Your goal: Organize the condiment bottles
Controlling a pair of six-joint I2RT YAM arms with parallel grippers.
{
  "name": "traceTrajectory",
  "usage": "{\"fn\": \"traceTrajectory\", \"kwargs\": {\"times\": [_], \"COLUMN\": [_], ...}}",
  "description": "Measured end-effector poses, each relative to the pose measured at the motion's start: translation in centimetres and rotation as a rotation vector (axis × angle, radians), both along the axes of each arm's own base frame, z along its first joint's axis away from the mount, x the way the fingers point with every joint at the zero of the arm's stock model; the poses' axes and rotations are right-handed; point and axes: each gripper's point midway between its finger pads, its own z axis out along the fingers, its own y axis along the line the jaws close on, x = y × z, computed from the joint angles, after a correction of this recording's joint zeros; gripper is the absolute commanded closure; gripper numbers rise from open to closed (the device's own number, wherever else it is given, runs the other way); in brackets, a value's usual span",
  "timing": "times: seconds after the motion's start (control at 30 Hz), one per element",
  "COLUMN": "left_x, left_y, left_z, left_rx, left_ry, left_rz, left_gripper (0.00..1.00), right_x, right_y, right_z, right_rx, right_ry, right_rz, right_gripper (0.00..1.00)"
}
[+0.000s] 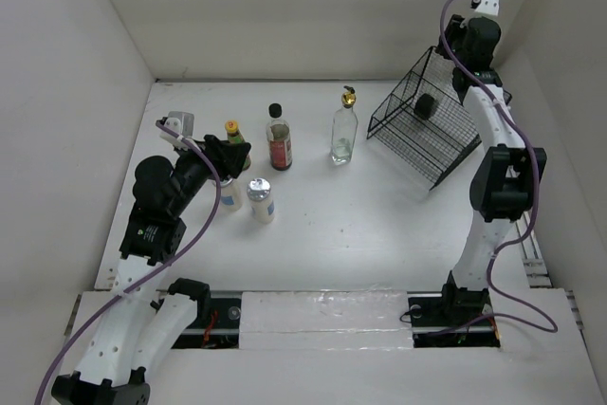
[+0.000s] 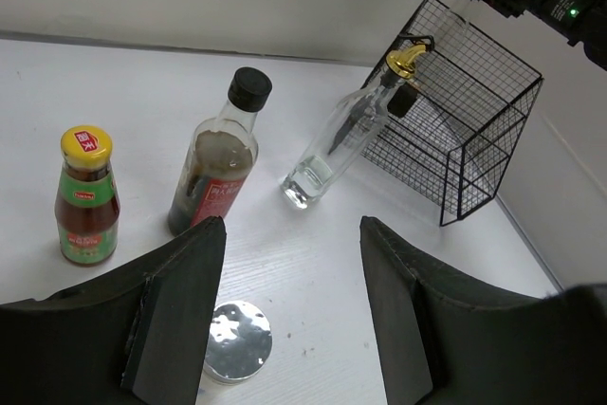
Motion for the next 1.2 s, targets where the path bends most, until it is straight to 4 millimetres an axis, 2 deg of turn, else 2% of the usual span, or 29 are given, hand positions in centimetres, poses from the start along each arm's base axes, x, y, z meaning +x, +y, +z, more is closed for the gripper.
{"fn": "traceTrajectory", "kwargs": {"times": [0.07,0.17,0.2,0.23,0.33,0.4,0.43,0.5,0.6,0.7,0.87,0.9,0.97,1.0,1.07,1.1,1.2], "left_x": [0.0,0.0,0.0,0.1,0.1,0.0,0.0,0.0,-0.1,-0.2,-0.3,-0.2,-0.2,-0.2,-0.3,-0.3,-0.4], "left_y": [0.0,0.0,0.0,0.0,0.0,-0.1,-0.1,-0.1,-0.1,-0.1,0.0,0.0,0.1,0.1,0.1,0.1,0.2], "left_z": [0.0,0.1,0.1,0.1,0.2,0.3,0.3,0.3,0.4,0.5,0.7,0.7,0.7,0.7,0.8,0.8,0.9], "left_rx": [0.0,-0.001,-0.001,-0.001,-0.002,-0.003,-0.003,-0.004,-0.004,-0.007,-0.01,-0.01,-0.01,-0.01,-0.012,-0.013,-0.014], "left_ry": [-0.001,-0.003,-0.004,-0.005,-0.008,-0.011,-0.012,-0.012,-0.014,-0.019,-0.025,-0.025,-0.025,-0.025,-0.026,-0.028,-0.032], "left_rz": [0.0,0.0,0.0,0.0,0.0,-0.003,-0.004,-0.008,-0.01,-0.007,-0.002,0.0,0.003,0.004,0.005,0.005,0.006], "left_gripper": [0.45,0.45,0.45,0.45,0.45,0.43,0.43,0.43,0.41,0.41,0.41,0.41,0.4,0.4,0.4,0.4,0.4], "right_x": [0.3,0.5,0.5,0.5,0.6,0.3,0.1,-0.3,-1.4,-3.3,-8.5,-9.6,-11.6,-12.5,-14.1,-14.7,-16.2], "right_y": [0.0,0.1,0.1,0.1,0.3,0.4,0.5,0.6,1.2,2.2,5.4,6.4,8.5,9.6,12.0,13.1,16.0], "right_z": [0.1,0.0,0.0,0.1,0.1,0.0,0.1,0.7,3.4,7.4,13.7,14.4,15.1,15.0,13.6,12.7,9.7], "right_rx": [0.007,0.012,0.014,0.014,0.021,0.028,0.031,0.036,0.037,0.035,0.048,0.056,0.071,0.079,0.093,0.096,0.107], "right_ry": [-0.018,-0.033,-0.038,-0.043,-0.06,-0.064,-0.063,-0.071,-0.116,-0.184,-0.303,-0.318,-0.341,-0.339,-0.315,-0.294,-0.225], "right_rz": [0.0,0.0,0.0,0.0,0.002,0.004,0.004,0.004,0.013,0.03,0.087,0.11,0.154,0.178,0.23,0.256,0.328], "right_gripper": [0.91,0.83,0.78,0.66,0.49,0.44,0.37,0.31,0.22,0.17,0.21,0.28,0.35,0.39,0.57,0.62,0.62]}}
